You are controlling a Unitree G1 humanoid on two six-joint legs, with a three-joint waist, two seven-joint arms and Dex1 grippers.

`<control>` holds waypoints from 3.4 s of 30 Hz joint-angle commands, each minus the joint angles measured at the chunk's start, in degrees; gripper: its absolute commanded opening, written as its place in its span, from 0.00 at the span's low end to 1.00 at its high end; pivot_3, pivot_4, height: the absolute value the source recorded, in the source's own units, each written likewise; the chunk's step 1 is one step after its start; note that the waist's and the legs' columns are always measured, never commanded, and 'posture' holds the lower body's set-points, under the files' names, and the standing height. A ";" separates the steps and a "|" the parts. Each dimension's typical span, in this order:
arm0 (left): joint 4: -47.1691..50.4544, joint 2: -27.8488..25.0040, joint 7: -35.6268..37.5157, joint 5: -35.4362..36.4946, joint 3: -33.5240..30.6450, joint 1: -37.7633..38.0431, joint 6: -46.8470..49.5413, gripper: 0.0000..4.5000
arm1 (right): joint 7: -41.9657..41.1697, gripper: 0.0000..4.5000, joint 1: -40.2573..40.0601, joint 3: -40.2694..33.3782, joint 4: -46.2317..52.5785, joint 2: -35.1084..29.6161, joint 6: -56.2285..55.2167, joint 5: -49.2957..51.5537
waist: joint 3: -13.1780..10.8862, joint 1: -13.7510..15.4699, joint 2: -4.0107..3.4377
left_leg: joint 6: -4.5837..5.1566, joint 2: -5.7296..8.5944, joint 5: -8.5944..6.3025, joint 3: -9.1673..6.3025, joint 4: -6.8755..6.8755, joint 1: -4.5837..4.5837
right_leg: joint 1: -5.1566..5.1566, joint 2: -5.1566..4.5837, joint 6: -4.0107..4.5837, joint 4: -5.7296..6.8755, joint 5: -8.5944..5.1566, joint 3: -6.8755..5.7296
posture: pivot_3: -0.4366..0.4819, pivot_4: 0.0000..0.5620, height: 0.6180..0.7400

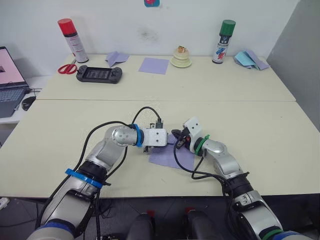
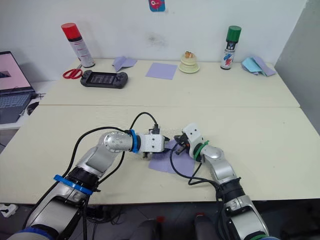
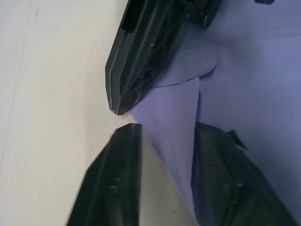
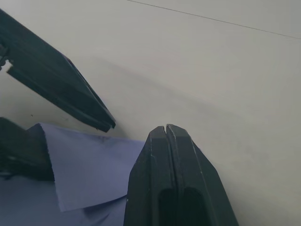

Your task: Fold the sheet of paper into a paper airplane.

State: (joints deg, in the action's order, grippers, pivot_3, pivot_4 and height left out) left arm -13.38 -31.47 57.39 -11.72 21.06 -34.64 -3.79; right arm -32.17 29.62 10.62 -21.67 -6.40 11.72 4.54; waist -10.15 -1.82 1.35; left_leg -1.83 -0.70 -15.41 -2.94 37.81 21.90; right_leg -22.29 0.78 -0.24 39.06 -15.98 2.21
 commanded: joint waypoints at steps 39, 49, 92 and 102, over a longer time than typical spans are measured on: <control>4.28 4.30 -1.21 26.67 -15.83 6.61 29.20 0.00 | -2.61 0.00 -2.64 3.62 1.75 -0.74 2.03 -1.78 | 0.09 0.00 -0.01 | -0.02 -0.02 -0.01 -0.07 -0.03 -0.06 | 0.02 -0.01 0.01 0.00 0.00 -0.05 | 0.48 0.27 1.00; -5.15 5.79 -0.15 16.74 -5.76 3.16 20.49 0.00 | -2.56 0.00 -1.93 4.11 1.48 -1.20 2.09 -2.71 | 0.11 -0.17 0.00 | -0.02 -0.05 -0.01 -0.01 -0.09 -0.04 | -0.02 0.02 0.01 -0.01 0.00 -0.01 | 0.48 0.27 1.00; -8.62 9.44 -2.64 15.79 -7.15 2.86 20.51 0.00 | -4.36 0.00 -18.55 -3.79 30.86 -9.74 26.69 13.32 | 0.54 0.16 -0.02 | -0.01 -0.02 -0.01 -0.09 -0.01 -0.12 | 0.14 0.07 -0.31 -0.08 -0.18 -0.04 | 0.48 0.27 1.00; -9.74 13.15 -5.76 18.06 -10.54 0.07 19.48 0.00 | -0.78 0.00 -16.69 -3.91 28.93 -6.47 22.24 12.40 | 0.52 0.14 -0.03 | -0.01 0.03 -0.01 -0.03 0.00 0.00 | 0.03 0.02 -0.32 -0.10 -0.18 0.01 | 0.48 0.27 1.00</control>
State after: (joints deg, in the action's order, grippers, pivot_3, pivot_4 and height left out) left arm -23.28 -18.45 51.82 5.76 11.37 -33.77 16.14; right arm -33.60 12.23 7.45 7.44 -12.90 34.83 16.96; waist -9.63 -1.68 1.33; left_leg -1.84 -0.68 -15.42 -2.97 37.80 21.92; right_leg -22.27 0.81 -0.56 38.96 -16.16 2.22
